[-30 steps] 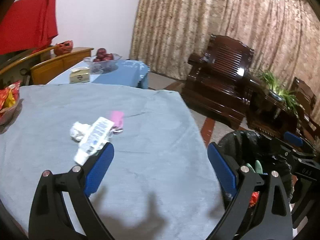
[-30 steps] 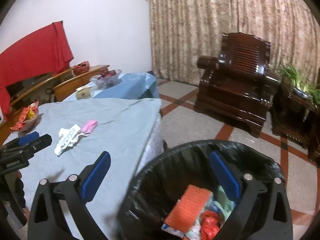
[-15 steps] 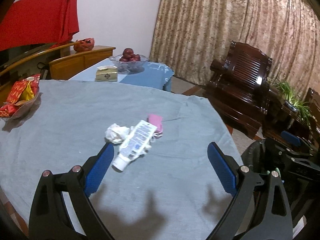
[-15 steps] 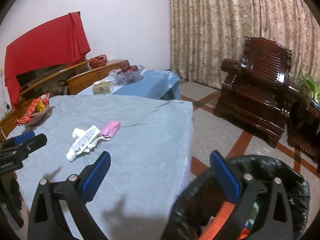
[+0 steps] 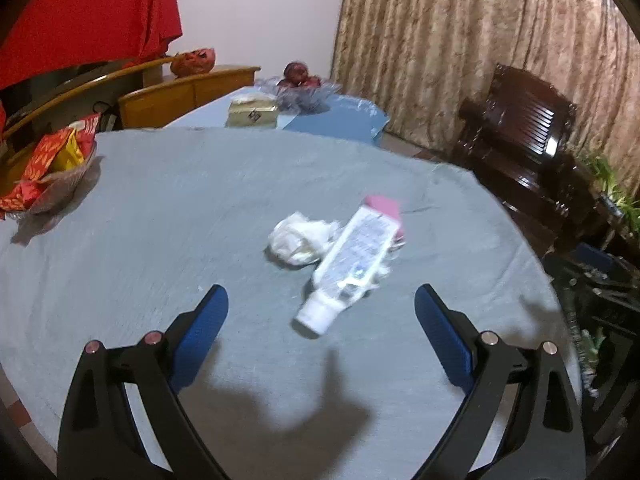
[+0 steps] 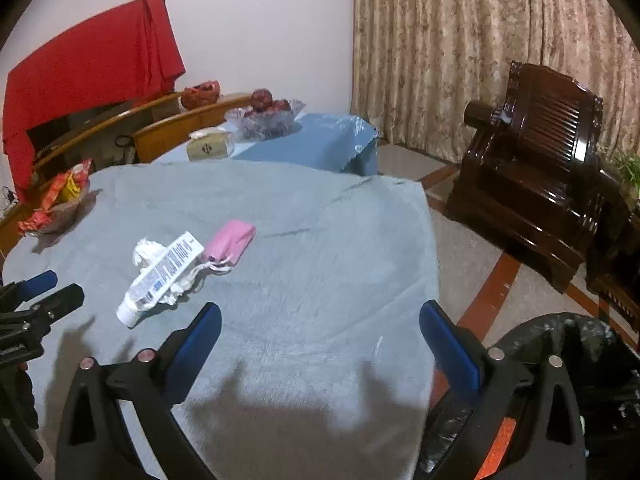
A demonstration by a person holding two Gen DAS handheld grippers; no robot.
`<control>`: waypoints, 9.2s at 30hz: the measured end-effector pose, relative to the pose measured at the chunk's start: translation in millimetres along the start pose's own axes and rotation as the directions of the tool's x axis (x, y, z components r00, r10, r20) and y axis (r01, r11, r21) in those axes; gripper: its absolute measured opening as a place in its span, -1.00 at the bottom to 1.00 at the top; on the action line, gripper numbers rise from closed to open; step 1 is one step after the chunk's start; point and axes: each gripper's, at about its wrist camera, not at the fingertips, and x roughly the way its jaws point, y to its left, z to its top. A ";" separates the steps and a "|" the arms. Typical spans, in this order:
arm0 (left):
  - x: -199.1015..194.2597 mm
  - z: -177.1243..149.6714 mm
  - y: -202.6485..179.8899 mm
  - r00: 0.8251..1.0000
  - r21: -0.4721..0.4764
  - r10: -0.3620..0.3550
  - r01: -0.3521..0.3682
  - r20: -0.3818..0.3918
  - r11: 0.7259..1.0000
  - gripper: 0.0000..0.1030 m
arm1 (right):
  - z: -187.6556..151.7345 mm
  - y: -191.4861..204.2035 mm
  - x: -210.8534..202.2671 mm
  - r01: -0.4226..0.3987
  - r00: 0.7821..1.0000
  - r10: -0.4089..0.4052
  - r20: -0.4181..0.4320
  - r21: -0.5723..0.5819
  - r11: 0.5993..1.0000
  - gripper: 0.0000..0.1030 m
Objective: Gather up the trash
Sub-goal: 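Grasp the white tube by its cap with the left gripper, then grasp the white tissue with the right gripper and lift it while the left gripper holds the tube, then carry the white tube and tissue over the bin and release both, then move both grippers back over the table toward the tissue and pink mask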
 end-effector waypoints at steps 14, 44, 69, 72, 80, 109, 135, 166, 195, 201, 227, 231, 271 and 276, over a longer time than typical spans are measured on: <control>76.6 -10.5 6.5 0.993 0.035 -0.024 0.028 -0.117 0.999 0.51 | -4.2 8.3 31.7 -0.006 0.999 0.006 -0.048 -0.002 1.000 0.88; 26.0 -26.3 32.1 0.997 -0.052 0.045 -0.049 -0.067 0.997 -0.45 | -0.9 41.3 44.3 -0.089 0.994 0.087 -0.062 -0.027 0.996 0.89; 28.8 -15.5 85.9 0.990 -0.115 0.124 -0.131 -0.063 0.985 -0.45 | 8.2 143.5 119.4 -0.269 0.952 0.244 -0.184 -0.120 0.956 0.06; 30.0 -15.6 84.6 0.991 -0.115 0.118 -0.125 -0.062 0.985 -0.45 | 6.2 144.0 121.2 -0.263 0.953 0.235 -0.189 -0.136 0.955 -0.08; 26.5 -13.8 77.4 0.993 -0.108 0.109 -0.114 -0.053 0.988 -0.45 | 10.9 136.8 101.4 -0.307 0.945 0.285 -0.163 -0.130 0.943 -0.47; 25.9 -14.6 70.7 0.992 -0.118 0.108 -0.115 -0.061 0.986 -0.45 | 5.3 143.9 132.4 -0.250 0.955 0.207 -0.210 -0.201 0.947 0.02; -14.0 -6.4 6.2 1.000 -0.061 0.018 -0.019 -0.020 0.998 -0.45 | 15.7 77.3 6.3 -0.297 0.954 0.292 -0.067 -0.085 0.951 -0.27; -63.7 -5.7 -189.7 0.968 0.150 -0.251 0.246 0.017 0.958 -0.45 | -25.3 -100.9 -133.8 -0.049 0.997 0.041 0.071 0.110 0.993 -0.27; -45.4 -59.1 -349.3 0.881 0.354 -0.452 0.470 -0.137 0.809 -0.45 | -90.3 -242.5 -197.9 0.235 0.966 -0.255 0.030 0.305 0.923 -0.26; -32.6 -64.5 -365.5 0.871 0.373 -0.461 0.490 -0.169 0.788 -0.45 | -99.1 -254.9 -188.1 0.250 0.965 -0.264 0.001 0.313 0.916 -0.26; -37.8 -34.6 -298.0 0.910 0.310 -0.408 0.410 -0.076 0.858 0.74 | -99.3 -241.0 -176.5 0.259 0.964 -0.266 -0.017 0.292 0.921 0.89; -42.7 -28.0 -271.5 0.929 0.300 -0.367 0.362 -0.043 0.883 0.74 | -90.6 -222.1 -167.8 0.228 0.972 -0.234 -0.007 0.263 0.938 0.89; 56.4 31.3 1.1 0.996 -0.006 0.089 -0.089 -0.001 0.996 0.74 | 23.3 -7.9 48.2 0.000 1.000 0.001 -0.008 0.051 0.999 0.89; 87.3 38.4 12.2 0.995 -0.011 0.097 -0.097 -0.034 0.995 0.67 | 24.4 4.7 72.1 -0.005 0.999 0.006 -0.042 0.035 0.999 0.89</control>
